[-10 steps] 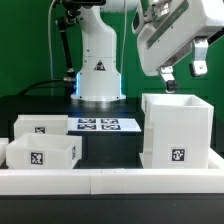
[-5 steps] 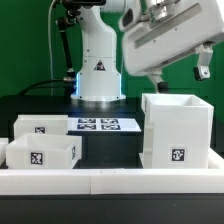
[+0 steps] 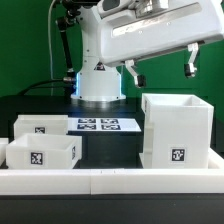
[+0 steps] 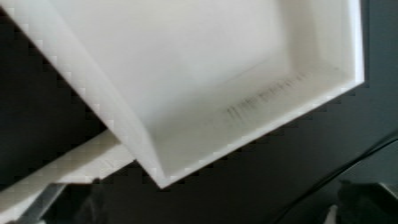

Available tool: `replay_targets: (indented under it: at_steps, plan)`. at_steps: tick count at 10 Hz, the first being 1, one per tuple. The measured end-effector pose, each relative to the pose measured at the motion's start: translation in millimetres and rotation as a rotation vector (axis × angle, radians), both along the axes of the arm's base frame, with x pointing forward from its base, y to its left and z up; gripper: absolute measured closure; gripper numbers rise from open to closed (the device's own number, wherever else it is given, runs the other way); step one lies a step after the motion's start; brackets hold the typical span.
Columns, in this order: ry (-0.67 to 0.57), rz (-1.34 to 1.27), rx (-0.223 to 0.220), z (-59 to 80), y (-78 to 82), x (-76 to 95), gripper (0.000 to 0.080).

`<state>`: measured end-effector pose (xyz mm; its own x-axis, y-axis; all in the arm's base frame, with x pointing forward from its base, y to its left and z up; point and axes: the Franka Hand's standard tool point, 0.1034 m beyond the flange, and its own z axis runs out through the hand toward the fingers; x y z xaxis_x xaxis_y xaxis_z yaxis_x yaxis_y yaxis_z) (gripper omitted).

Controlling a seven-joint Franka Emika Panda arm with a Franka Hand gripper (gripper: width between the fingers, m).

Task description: Assemble drawer

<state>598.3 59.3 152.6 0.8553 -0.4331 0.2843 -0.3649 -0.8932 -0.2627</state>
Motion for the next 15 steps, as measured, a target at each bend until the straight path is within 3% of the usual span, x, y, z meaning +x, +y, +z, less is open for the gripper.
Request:
replay_targets:
  at_steps: [1,2,4,8,13,14,15]
  plan:
    - [-0.008,0.088,-0.041,-0.9,-4.2,-1.2,0.0150]
    - [-0.014,0.253,-0.128,-4.8,-21.8,-7.7,0.0150]
    - [0.015,0.261,-0.152,-14.0,-65.5,-19.4,0.0150]
    - [0.133,0.182,-0.084,-40.8,-121.6,-39.4,0.0150]
    - [0.134,0.187,-0.086,-41.5,-118.3,-39.2,0.0150]
    - [0.210,0.156,-0.027,-52.3,-121.6,-45.4,0.0150]
    - [0.236,0.126,-0.011,-60.2,-129.0,-43.4,0.0150]
